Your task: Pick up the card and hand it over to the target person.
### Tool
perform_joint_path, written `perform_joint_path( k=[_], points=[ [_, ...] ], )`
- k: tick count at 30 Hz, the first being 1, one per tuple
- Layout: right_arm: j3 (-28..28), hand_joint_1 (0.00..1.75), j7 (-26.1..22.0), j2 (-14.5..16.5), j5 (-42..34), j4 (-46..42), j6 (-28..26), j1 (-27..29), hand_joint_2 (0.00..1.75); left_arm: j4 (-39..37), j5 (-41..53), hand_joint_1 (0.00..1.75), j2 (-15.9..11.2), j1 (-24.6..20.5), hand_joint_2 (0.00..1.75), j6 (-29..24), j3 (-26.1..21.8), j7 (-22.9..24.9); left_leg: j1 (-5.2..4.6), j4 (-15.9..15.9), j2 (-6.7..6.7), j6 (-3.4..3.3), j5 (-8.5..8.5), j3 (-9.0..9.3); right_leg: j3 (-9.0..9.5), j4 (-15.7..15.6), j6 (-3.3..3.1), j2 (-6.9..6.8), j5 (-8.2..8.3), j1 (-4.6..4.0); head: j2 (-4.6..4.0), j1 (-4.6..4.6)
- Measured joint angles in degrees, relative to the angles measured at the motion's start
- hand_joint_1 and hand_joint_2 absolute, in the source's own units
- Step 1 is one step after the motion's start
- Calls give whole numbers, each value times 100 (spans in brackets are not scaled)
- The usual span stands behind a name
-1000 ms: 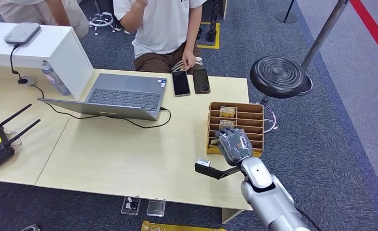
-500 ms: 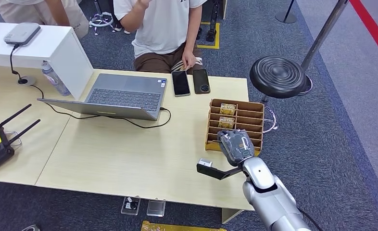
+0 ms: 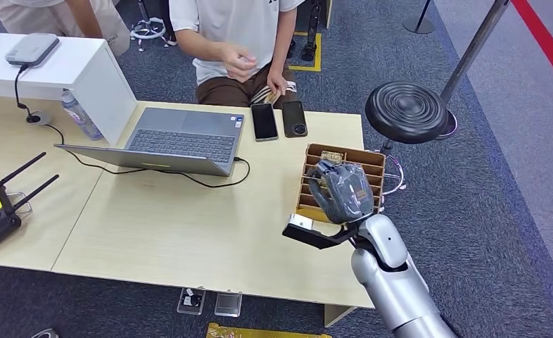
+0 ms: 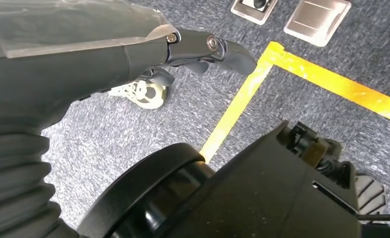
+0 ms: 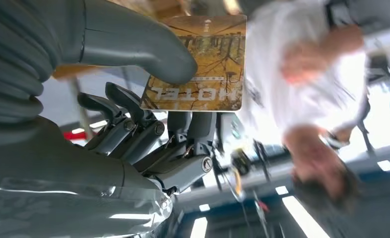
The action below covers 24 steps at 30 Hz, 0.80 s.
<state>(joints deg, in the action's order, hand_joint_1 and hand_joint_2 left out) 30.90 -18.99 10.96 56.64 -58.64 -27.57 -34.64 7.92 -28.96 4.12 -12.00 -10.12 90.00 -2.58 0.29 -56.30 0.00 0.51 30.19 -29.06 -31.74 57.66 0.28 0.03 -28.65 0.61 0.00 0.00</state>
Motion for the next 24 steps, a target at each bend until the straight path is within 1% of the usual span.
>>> perform_joint_path(
  k=[3, 7, 9, 12, 15, 20, 21, 24],
  points=[
    [220, 175, 18, 342, -172, 447, 105, -524, 175, -5, 5, 0, -7, -42, 175, -1, 0, 1, -1, -3, 16, 1, 0, -4, -10, 10, -2, 16, 4, 1, 0, 0],
    [422, 175, 102, 745, -252, 1342, 190, -1085, 175, -5, 71, 0, -25, -38, 175, -4, 0, 8, 1, 3, 3, 3, -5, 4, 1, 6, -3, 4, 5, -1, 0, 0],
    [581, 175, 218, 875, -215, 1761, 136, -1280, 175, -5, 149, 0, -27, -33, 175, 25, 0, 25, 1, 5, 4, 2, -6, 9, 5, 5, -3, 4, 4, -1, 0, 0],
    [1024, 175, 528, 904, -268, 2183, 3, -1490, 175, -3, 225, 0, -14, -29, 175, 52, -4, 34, 2, 8, -1, 1, -8, 12, 10, 1, -3, 0, 5, -2, 0, 0],
    [1334, 175, 774, 904, -371, 2445, -91, -1629, 175, -2, 266, 0, 4, -13, 175, 56, 0, 32, 3, 13, -10, 0, -10, 12, 15, -5, -2, -10, 5, -4, 0, 0],
    [1566, 175, 949, 904, -542, 2605, -167, -1678, 175, -12, 391, 0, 34, 21, 175, 28, 0, 131, 2, 9, -21, -1, -10, 12, 20, -4, -1, -21, 2, -3, 0, 0],
    [1590, 142, 968, 904, -563, 2623, -170, -1681, 175, -12, 417, 0, 35, 24, 175, 25, 0, 139, 2, 8, -21, -1, -9, 11, 19, -3, -1, -21, 1, -3, 0, 0],
    [1632, 11, 1007, 904, -602, 2675, -220, -1686, 175, 0, 372, 0, 27, 42, 175, 12, -61, 94, 1, 5, -21, -1, -7, 10, 18, 0, -1, -21, -1, -2, 0, 0]
  ],
)
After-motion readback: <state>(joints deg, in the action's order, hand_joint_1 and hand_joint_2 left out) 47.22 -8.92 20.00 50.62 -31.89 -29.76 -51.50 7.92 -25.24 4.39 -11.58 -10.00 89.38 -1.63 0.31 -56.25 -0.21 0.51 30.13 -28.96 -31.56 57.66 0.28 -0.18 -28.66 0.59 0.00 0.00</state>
